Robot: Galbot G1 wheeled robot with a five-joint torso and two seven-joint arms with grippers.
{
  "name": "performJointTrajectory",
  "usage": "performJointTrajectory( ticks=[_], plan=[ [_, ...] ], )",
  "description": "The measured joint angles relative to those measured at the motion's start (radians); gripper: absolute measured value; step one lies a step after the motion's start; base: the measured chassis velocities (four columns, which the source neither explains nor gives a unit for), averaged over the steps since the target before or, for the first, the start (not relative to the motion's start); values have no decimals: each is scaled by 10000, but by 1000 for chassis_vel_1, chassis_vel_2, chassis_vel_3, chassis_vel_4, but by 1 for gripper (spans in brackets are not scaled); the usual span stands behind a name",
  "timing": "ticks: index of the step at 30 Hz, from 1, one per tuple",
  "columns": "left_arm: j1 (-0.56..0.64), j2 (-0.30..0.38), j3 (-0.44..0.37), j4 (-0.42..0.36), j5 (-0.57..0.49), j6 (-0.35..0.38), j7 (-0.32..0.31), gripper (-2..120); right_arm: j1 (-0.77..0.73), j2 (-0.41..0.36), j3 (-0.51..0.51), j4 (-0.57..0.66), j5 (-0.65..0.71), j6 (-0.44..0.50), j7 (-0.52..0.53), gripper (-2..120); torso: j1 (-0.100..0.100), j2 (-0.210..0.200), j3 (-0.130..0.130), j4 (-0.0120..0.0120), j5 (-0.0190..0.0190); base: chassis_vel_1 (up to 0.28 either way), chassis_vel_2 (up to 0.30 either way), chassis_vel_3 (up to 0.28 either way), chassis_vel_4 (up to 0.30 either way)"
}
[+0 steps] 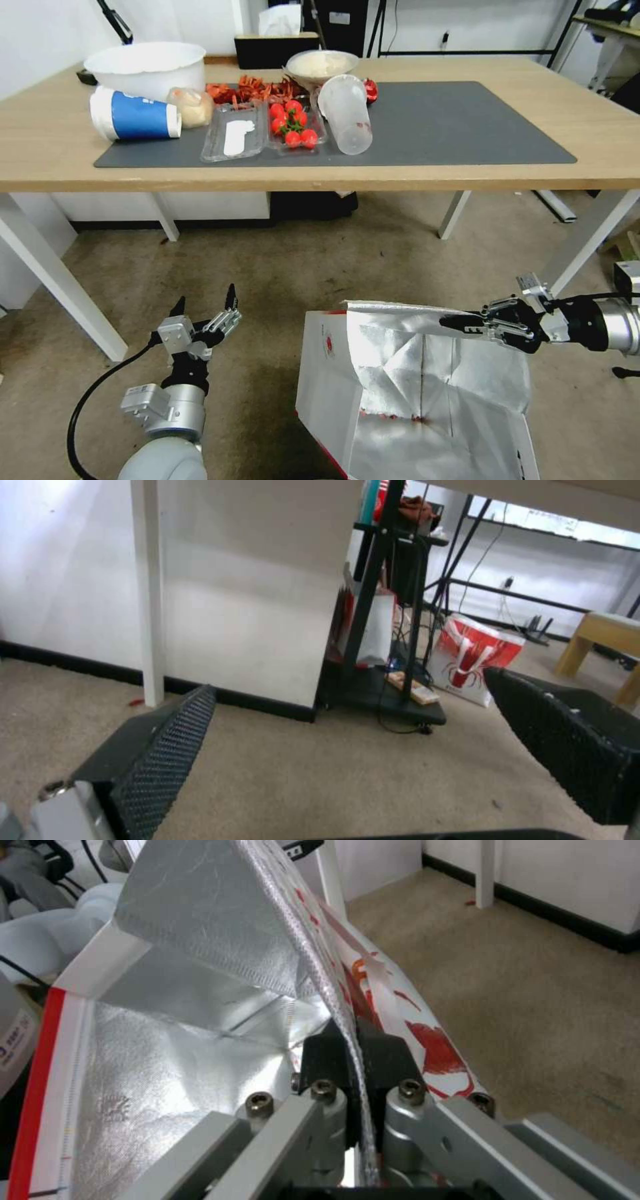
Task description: Pick up the food delivery bag from the floor and place it on the table.
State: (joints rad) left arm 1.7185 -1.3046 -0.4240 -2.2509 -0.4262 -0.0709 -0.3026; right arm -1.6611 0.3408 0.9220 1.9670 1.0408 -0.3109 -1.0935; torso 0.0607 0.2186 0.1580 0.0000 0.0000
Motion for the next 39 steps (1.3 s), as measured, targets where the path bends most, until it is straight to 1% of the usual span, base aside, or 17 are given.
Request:
performJointTrajectory(
  ticks=[3, 6, 11, 21, 29, 36, 38, 39],
  plan=[
    [6, 10, -4, -21, 0, -1, -6, 100, -2, -14, 9, 1, 16, -28, -71, 0, 32, 108, 74, -1, 0, 0, 0, 0, 0],
    [27, 18, -11, -46, -1, -4, -14, 100, 5, -56, 54, -29, 92, -72, -242, 0, 67, 277, 212, -1, 0, 0, 0, 0, 0],
    [47, 19, -11, -81, -1, -13, -21, 100, 2, -75, 92, -35, 127, -89, -273, 0, 115, 478, 367, 0, 0, 0, 0, 0, 0],
    [60, 32, -26, -137, 0, -18, -72, 100, -4, -67, 137, -17, 159, -102, -293, 0, 218, 830, 616, -1, 0, 0, 0, 0, 0],
    [56, 33, -48, -174, 0, -19, -80, 100, 15, -73, 181, -23, 171, -102, -328, 0, 332, 1209, 883, 0, 0, 0, 0, 0, 0],
    [63, 20, -57, -188, 0, -20, -79, 100, 21, -66, 184, -26, 176, -102, -354, 0, 412, 1463, 1056, 0, 0, 0, 0, 0, 0],
    [63, 19, -58, -189, 0, -20, -79, 100, 21, -66, 183, -26, 175, -102, -358, 0, 418, 1483, 1070, 0, 0, 0, 0, 0, 0],
    [63, 13, -58, -188, 0, -20, -78, 100, 21, -65, 187, -25, 177, -103, -377, 0, 456, 1576, 1126, 0, 0, 0, 0, 0, 0]
  ],
)
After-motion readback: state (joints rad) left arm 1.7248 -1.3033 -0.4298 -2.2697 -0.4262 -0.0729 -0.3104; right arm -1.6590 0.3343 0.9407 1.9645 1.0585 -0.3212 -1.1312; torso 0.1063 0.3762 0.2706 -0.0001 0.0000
